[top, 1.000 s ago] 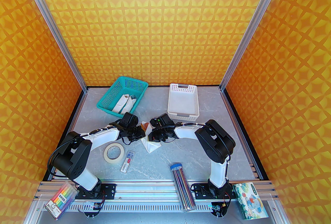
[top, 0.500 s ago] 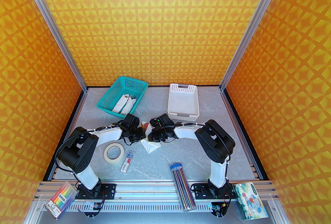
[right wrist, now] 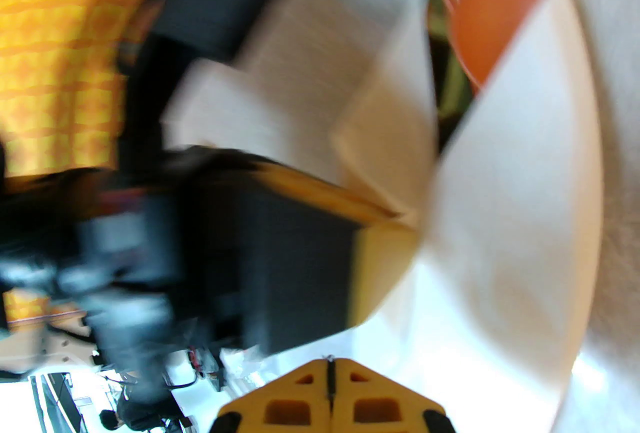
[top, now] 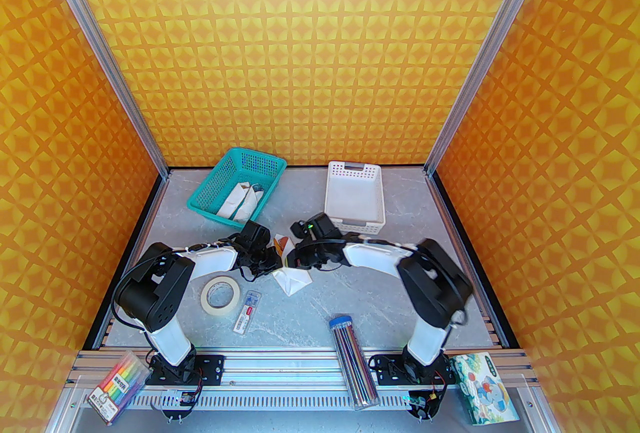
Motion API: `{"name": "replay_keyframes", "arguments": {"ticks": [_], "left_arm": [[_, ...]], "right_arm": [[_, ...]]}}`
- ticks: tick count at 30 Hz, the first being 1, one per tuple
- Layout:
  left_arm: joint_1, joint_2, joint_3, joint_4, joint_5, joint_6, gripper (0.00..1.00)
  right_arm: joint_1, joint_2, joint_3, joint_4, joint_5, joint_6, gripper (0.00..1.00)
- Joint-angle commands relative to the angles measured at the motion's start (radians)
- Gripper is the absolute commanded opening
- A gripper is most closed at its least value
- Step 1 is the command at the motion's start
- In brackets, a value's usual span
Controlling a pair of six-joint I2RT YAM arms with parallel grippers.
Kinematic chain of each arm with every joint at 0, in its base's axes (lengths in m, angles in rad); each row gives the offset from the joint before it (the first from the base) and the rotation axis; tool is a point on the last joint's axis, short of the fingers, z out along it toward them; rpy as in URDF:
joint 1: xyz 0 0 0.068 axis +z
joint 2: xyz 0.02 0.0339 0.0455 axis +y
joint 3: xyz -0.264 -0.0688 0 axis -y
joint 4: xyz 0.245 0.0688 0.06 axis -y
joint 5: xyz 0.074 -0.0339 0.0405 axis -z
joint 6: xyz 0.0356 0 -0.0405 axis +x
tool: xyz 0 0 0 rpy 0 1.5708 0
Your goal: Place the utensils on the paper napkin and roll it up
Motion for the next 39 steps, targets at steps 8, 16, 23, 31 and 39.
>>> {"name": "replay_keyframes", "arguments": {"ticks": [8,16,23,31,39], "left_arm": [[-0.007,0.006,-0.022,-0.01,-0.003,0.019,0.09],[-0.007,0.0,-0.018,-0.02,-0.004,0.02,0.09],[-0.007,-0.017,-0.018,-0.019,-0.004,0.018,0.09],[-0.007,-0.082,0.018,-0.07,-0.003,0.032,0.1],[-0.01,-0.114,0.05,-0.102,-0.002,0.037,0.1]], "right_arm": [[-0.083,-0.028,-0.158,0.029,-0.067,-0.064,0.0],[-0.082,0.027,-0.185,0.081,-0.093,-0.05,0.0],[-0.082,0.062,-0.174,0.09,-0.101,-0.046,0.0],[-0.081,0.099,-0.161,0.074,-0.099,-0.053,0.0],[-0.077,0.109,-0.152,0.064,-0.092,-0.06,0.0]]}}
